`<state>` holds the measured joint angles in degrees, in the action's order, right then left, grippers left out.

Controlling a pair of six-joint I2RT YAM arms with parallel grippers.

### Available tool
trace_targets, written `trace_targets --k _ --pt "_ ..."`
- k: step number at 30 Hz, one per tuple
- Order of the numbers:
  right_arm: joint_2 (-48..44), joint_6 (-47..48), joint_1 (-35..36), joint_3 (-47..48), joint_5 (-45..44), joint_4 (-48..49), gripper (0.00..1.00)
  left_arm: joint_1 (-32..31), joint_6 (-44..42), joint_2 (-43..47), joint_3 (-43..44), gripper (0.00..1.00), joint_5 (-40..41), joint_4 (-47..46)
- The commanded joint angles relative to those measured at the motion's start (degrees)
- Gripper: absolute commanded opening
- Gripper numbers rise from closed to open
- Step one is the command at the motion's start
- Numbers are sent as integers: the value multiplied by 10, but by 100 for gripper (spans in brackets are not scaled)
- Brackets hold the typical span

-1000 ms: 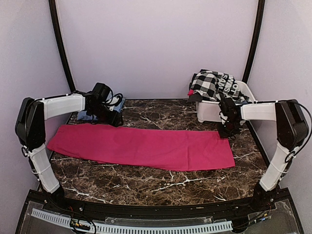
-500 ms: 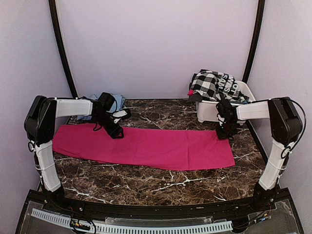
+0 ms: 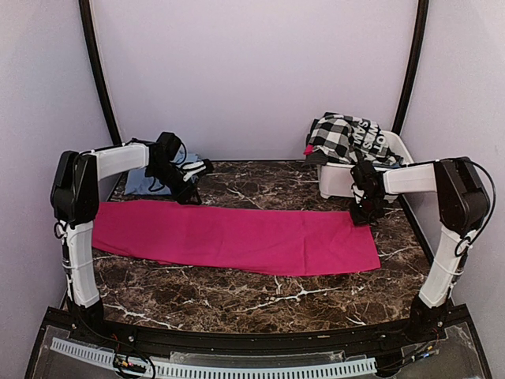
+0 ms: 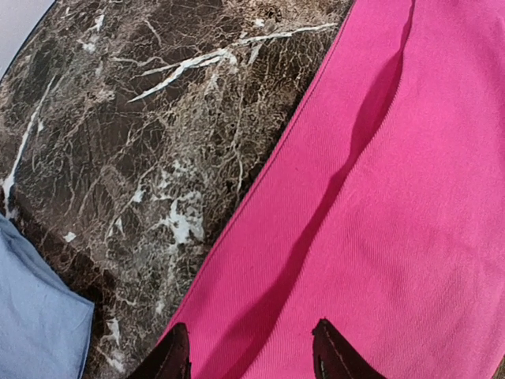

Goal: Fold and stack the mixed laundry pile
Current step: Smooth out the rectangle-folded trousers at the center of the board.

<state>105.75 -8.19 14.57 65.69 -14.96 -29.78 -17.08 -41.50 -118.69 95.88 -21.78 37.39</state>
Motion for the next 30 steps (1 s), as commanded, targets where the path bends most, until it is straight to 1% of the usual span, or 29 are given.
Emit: trace_targets --k 1,10,13,16,19,22,24,27,28,30 --pt "-2 0 -5 7 7 -3 0 10 -35 -20 34 52 -69 82" --pt "1 0 -5 7 10 -3 0 11 -45 -58 53 52 -78 107" --pt "0 1 -5 8 10 -3 0 11 -45 -65 47 47 -78 106" --pt "0 -1 -5 8 10 -3 0 11 -43 -68 47 46 -81 105" --pt "1 -1 -5 8 10 -4 0 11 -42 -71 47 40 -80 105" --pt "1 -1 -5 7 10 -4 0 11 -42 -72 46 33 -82 109" --pt "0 -1 -5 8 10 -5 0 11 -42 -71 41 31 -79 107" --pt "-3 -1 -5 7 11 -5 0 11 -39 -71 34 33 -64 99" --pt "-4 -1 -4 6 11 -5 0 11 -37 -71 34 36 -63 96" --pt "-5 -2 -5 5 12 -5 0 11 -36 -72 34 39 -58 92"
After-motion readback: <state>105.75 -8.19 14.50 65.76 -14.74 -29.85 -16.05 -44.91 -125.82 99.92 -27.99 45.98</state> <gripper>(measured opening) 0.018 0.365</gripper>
